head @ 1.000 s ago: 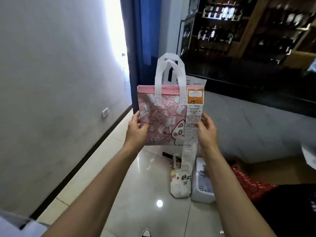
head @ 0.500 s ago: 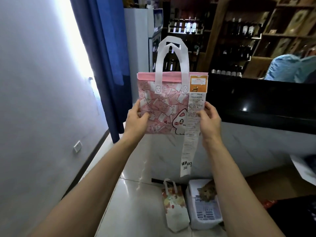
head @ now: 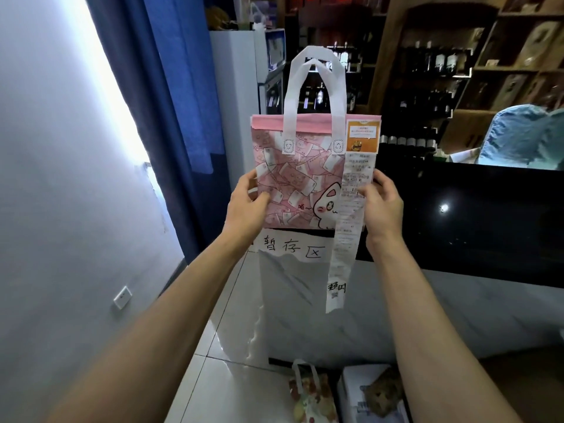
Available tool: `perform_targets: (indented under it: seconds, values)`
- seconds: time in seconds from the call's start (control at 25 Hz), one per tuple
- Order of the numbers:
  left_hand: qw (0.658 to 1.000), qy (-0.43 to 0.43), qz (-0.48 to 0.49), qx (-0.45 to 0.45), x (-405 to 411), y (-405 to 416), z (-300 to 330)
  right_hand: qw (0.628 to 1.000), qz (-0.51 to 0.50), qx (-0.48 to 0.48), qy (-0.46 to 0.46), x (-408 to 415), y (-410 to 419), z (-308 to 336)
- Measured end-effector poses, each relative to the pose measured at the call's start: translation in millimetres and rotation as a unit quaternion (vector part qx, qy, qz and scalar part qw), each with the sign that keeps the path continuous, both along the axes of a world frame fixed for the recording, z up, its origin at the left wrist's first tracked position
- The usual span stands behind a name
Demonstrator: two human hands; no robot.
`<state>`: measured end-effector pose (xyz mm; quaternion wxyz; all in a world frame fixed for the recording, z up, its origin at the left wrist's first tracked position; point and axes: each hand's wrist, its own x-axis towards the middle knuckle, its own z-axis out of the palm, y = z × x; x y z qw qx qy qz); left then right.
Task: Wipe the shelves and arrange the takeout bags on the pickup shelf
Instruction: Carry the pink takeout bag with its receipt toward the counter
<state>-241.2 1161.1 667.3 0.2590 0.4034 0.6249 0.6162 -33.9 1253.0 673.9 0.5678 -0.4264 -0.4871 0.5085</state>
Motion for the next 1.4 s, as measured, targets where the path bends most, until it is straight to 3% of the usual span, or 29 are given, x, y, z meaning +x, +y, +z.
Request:
perform_targets:
  seconds: [0.44,0.8,1.24,1.4]
  values:
    - [1.000,0.001,-0.019,-0.006,-43.7,96.1,-5.3,0.999,-0.029,0.013,-0.033,-41.1,84.7,-6.6]
    - [0.998,0.044,-0.028,-0.028,-68.6,117.8,-12.3,0.988,-0.063,0.035,-0.137,-46.9,104.7,-18.4]
    - [0.992,0.124,-0.022,-0.012,-71.4,125.9,-7.6,0.977,-0.113,0.034,-0.180,-48.6,103.7,-21.1]
    - [0.978,0.205,-0.003,-0.026,-75.1,126.8,-9.3,0.968,-0.123,0.060,-0.212,-47.8,98.3,-22.6]
